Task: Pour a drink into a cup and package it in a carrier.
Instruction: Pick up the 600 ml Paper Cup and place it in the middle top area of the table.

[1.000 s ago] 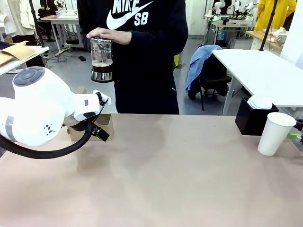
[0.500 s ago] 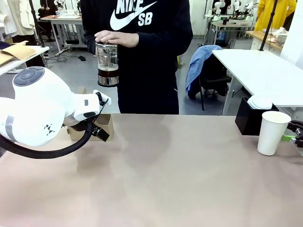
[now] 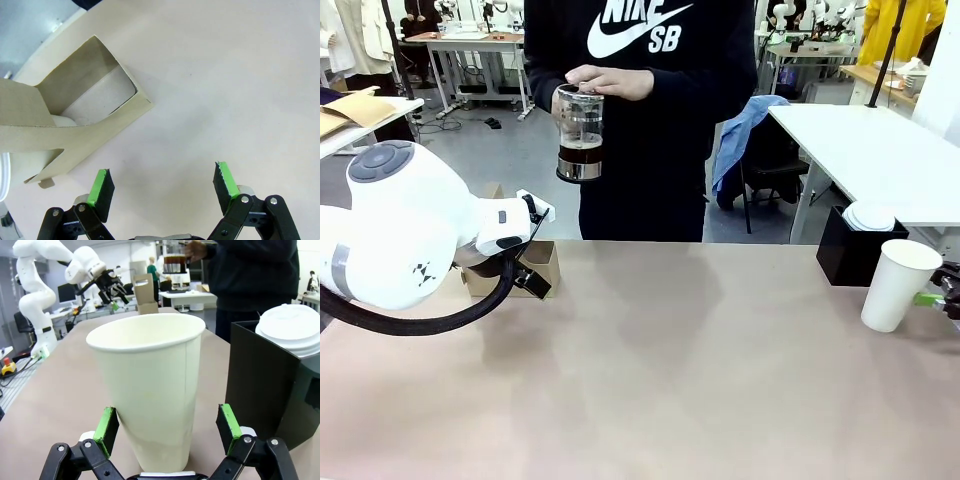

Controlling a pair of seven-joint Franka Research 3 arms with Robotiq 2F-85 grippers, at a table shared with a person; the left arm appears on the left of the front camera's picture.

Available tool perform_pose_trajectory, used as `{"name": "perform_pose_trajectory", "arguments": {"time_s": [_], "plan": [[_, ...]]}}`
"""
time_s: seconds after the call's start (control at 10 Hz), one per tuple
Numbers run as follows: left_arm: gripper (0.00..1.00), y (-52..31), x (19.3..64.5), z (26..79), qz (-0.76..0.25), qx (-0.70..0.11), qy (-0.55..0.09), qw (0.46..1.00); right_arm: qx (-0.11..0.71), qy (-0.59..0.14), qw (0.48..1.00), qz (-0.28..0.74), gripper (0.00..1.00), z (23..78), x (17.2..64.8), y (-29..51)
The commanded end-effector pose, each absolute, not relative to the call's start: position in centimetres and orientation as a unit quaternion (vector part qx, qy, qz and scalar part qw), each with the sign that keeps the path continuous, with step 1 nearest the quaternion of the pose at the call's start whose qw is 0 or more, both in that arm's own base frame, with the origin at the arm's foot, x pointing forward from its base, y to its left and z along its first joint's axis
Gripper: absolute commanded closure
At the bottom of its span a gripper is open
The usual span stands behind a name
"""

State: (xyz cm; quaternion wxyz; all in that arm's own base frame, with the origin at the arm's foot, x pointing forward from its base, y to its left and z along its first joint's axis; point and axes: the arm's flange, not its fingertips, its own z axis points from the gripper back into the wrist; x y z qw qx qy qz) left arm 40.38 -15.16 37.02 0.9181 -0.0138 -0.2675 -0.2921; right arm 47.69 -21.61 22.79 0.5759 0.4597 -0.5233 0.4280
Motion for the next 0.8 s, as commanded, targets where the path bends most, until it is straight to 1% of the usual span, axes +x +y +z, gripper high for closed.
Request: {"name": "perform_pose_trajectory", "arguments": {"time_s": [0.0,0.7], "plan": [[0.00,-15.1,40.4,37.0,-0.292,-0.014,-0.268,0.918,0.455,-0.532,0.559,0.444,0.00,22.8,47.2,-20.1],[0.00,-15.1,40.4,37.0,-0.292,-0.014,-0.268,0.918,0.476,-0.528,0.539,0.452,0.00,21.9,48.0,-15.6]]}}
